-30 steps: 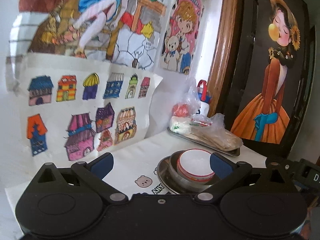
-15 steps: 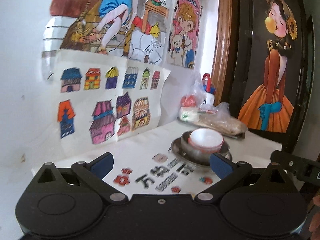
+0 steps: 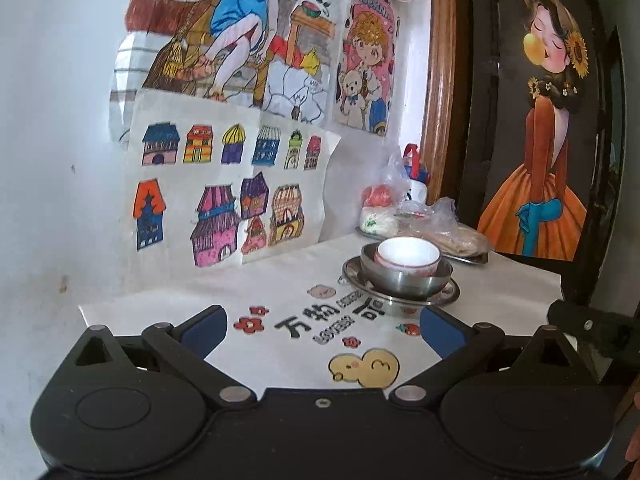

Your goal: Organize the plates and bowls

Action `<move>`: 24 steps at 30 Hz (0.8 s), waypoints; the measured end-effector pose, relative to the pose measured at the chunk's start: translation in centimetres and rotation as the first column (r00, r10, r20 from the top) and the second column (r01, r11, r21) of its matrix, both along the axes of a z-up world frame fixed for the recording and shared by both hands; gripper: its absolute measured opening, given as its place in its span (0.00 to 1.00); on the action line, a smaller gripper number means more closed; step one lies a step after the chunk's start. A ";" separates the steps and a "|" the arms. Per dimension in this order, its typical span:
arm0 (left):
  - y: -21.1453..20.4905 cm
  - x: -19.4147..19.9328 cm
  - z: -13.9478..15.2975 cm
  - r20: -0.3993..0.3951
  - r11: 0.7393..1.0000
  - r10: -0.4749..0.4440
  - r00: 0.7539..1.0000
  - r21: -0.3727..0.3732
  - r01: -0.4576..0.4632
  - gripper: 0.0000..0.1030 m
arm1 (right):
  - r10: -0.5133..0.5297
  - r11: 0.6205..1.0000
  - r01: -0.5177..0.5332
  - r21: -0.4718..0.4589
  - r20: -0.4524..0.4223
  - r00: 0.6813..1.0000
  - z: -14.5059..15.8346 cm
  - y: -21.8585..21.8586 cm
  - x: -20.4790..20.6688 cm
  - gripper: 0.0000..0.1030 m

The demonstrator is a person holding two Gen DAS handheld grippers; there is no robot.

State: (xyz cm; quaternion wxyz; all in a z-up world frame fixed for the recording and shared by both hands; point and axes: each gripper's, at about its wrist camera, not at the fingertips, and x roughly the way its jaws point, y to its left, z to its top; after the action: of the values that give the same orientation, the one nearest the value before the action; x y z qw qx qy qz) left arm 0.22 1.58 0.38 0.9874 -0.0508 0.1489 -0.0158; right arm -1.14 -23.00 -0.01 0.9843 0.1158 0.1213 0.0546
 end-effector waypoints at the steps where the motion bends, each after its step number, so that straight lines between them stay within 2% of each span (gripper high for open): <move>1: 0.0 -0.1 -0.2 -0.001 1.000 0.003 1.000 -0.001 -0.003 0.99 | 0.000 1.000 0.000 -0.001 -0.001 1.000 -0.1 -0.1 0.0 1.00; 13: -0.2 0.0 -2.1 -0.012 0.999 0.035 0.999 -0.013 -0.036 0.99 | 0.022 1.000 -0.022 -0.003 -0.049 0.999 -2.5 -0.3 0.9 1.00; 24: -0.2 0.2 -2.7 -0.028 0.999 0.038 0.999 -0.002 -0.038 0.99 | 0.021 1.000 -0.021 -0.007 -0.055 0.998 -2.8 -0.2 1.0 1.00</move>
State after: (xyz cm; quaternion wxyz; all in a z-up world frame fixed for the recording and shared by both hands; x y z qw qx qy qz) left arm 0.40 1.38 -2.27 0.9853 -0.0553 0.1617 0.0035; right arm -0.10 -23.23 -2.78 0.9804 0.1124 0.1496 0.0612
